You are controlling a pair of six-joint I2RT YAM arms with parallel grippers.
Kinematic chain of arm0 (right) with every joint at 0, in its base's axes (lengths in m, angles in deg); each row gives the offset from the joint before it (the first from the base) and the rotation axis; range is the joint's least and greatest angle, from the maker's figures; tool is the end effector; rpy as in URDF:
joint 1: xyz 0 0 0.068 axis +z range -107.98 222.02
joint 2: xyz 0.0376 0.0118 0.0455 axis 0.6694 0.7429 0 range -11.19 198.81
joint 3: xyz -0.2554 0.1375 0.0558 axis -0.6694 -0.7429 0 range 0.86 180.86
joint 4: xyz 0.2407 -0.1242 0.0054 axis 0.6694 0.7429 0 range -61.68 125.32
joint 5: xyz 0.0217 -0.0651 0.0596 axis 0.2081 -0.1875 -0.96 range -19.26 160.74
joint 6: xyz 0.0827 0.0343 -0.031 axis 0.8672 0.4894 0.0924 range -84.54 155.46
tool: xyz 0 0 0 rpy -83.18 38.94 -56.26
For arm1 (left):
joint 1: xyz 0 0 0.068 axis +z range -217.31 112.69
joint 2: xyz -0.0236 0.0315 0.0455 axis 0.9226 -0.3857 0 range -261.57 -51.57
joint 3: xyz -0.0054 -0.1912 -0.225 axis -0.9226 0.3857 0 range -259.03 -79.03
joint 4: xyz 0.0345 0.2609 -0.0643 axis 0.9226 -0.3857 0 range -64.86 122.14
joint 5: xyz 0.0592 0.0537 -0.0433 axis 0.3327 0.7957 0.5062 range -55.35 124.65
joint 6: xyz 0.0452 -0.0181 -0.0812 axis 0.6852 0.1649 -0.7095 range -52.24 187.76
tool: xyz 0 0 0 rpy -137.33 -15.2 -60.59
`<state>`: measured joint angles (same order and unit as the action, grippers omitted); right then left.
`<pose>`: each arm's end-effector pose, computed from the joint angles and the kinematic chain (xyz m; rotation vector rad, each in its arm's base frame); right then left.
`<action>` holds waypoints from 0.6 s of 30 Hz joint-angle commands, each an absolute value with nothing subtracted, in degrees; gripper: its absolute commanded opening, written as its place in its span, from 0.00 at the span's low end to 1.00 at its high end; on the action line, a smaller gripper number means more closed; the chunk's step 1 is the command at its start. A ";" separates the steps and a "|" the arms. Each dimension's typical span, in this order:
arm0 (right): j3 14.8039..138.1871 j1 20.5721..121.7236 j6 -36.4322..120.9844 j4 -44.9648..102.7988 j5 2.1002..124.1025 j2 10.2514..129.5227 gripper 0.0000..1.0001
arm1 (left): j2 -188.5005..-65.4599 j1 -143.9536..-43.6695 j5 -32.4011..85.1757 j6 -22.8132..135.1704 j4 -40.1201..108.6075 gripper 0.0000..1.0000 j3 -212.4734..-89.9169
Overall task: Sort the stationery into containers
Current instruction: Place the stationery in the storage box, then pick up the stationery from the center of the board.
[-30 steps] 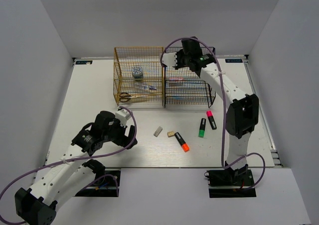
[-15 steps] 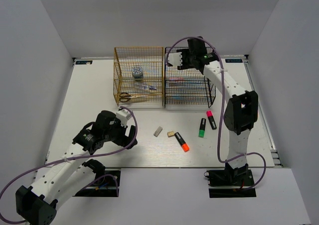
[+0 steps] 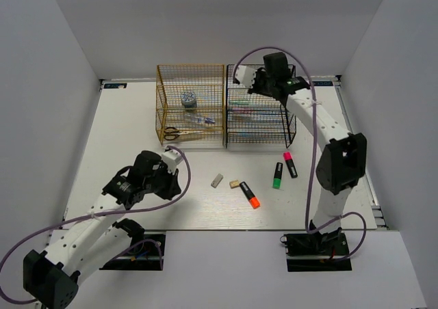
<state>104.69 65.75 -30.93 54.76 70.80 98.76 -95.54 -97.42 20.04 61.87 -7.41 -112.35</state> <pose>0.4693 0.2063 0.3300 -1.5363 1.5339 -0.4336 0.1409 -0.1066 0.2044 0.6367 2.4154 -0.5833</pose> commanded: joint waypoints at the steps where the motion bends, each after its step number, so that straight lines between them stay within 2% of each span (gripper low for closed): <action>1: 102.47 65.75 -6.54 51.51 70.48 86.92 0.00 | -99.53 -97.37 16.13 60.56 -4.87 0.00 -113.21; 2: 102.90 65.49 -3.59 54.22 68.13 84.80 0.01 | -101.04 -97.28 14.80 60.03 -3.99 0.00 -114.26; 3: 102.90 64.36 1.48 64.86 62.62 83.65 0.48 | -102.45 -97.46 13.13 58.98 -3.64 0.01 -115.23; 4: 101.95 64.17 2.67 68.80 56.91 82.94 0.73 | -106.99 -97.89 13.20 57.75 -3.37 0.18 -116.11; 5: 100.46 64.17 4.16 74.67 54.07 79.28 0.83 | -108.69 -99.46 13.90 57.22 -3.28 0.31 -119.16; 6: 96.27 63.91 5.39 76.99 52.22 77.85 0.84 | -110.36 -101.83 16.43 56.86 -3.19 0.47 -120.15; 7: 89.96 63.91 6.53 76.93 47.93 75.93 0.75 | -114.90 -103.16 18.28 56.77 -3.19 0.71 -121.29; 8: 86.94 64.17 9.85 76.14 47.37 70.42 0.52 | -116.60 -106.30 23.52 57.03 -3.28 0.81 -124.87; 9: 77.86 64.08 11.10 74.39 47.36 68.63 0.01 | -118.18 -109.21 25.92 56.95 -3.37 0.89 -126.12; 10: 75.42 63.91 12.51 72.90 48.58 65.48 0.00 | -122.81 -111.93 28.30 57.03 -3.11 0.99 -128.22; 12: 68.32 63.90 14.62 72.71 49.37 60.82 0.01 | -127.57 -114.76 34.19 56.95 -2.76 0.99 -132.78; 14: 65.13 63.82 14.37 72.01 49.56 58.60 0.60 | -131.80 -114.95 34.38 56.60 -2.40 0.99 -134.91; 15: 60.41 63.73 13.06 71.22 50.08 55.63 0.70 | -132.95 -114.86 34.21 56.68 -1.27 0.99 -136.93; 16: 59.15 63.73 12.79 70.17 50.78 54.65 0.68 | -136.44 -114.77 35.60 56.68 0.13 0.97 -137.47; 18: 56.08 63.38 13.48 69.63 51.76 52.54 0.42 | -139.97 -114.95 36.75 57.21 0.94 0.85 -140.35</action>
<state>58.27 63.78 10.64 71.76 51.76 56.79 -136.76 -114.91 31.82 57.04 -1.20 -136.59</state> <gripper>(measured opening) 0.503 0.878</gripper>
